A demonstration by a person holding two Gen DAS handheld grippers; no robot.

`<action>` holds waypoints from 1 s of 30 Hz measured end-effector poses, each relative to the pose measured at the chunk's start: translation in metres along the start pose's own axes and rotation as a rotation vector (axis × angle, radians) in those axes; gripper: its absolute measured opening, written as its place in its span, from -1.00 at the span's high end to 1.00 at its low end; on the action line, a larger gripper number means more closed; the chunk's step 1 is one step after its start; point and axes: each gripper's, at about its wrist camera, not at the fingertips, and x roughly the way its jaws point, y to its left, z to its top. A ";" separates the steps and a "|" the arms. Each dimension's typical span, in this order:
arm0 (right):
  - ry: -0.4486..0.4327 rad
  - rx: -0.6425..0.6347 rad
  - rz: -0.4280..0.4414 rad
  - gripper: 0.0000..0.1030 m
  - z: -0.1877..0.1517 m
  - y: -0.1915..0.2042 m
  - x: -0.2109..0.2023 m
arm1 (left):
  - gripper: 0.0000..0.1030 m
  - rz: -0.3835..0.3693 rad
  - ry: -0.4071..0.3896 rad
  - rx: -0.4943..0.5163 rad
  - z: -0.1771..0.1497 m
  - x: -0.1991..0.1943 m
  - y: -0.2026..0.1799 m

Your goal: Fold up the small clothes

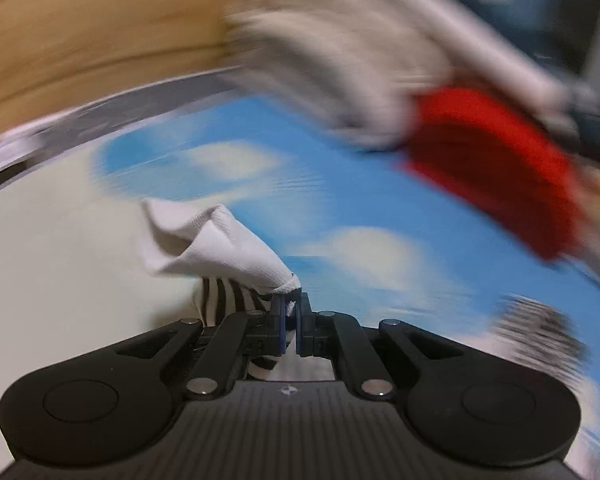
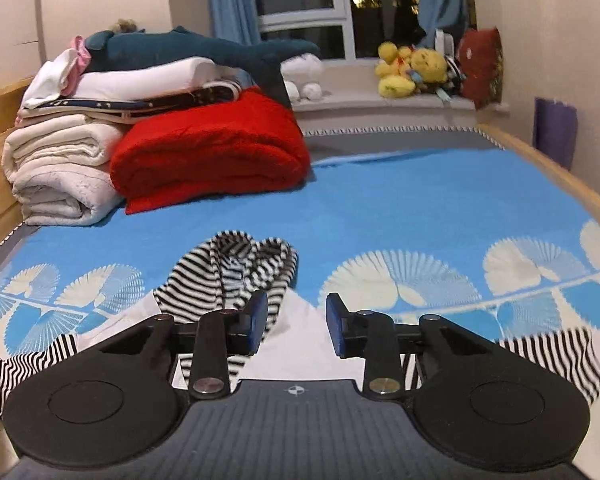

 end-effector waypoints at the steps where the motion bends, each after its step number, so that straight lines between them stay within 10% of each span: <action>1: 0.022 0.007 -0.005 0.35 -0.003 -0.003 0.003 | 0.92 -0.079 -0.002 0.036 -0.007 -0.011 -0.026; 6: 0.160 0.098 -0.017 0.34 -0.020 -0.018 0.025 | 0.69 -0.631 0.243 0.235 -0.066 -0.052 -0.150; 8: 0.218 0.159 -0.026 0.23 -0.026 -0.029 0.036 | 0.60 -0.728 0.337 0.279 -0.083 -0.052 -0.169; 17: 0.430 0.501 -0.044 0.17 -0.071 -0.070 0.086 | 0.59 -0.357 0.354 0.208 -0.056 0.012 -0.140; 26: 0.586 0.533 -0.102 0.19 -0.111 -0.051 0.140 | 0.59 -0.292 0.395 0.208 -0.041 0.037 -0.117; 30: 0.516 0.484 -0.099 0.85 -0.104 -0.047 0.136 | 0.59 -0.272 0.427 0.256 -0.049 0.045 -0.118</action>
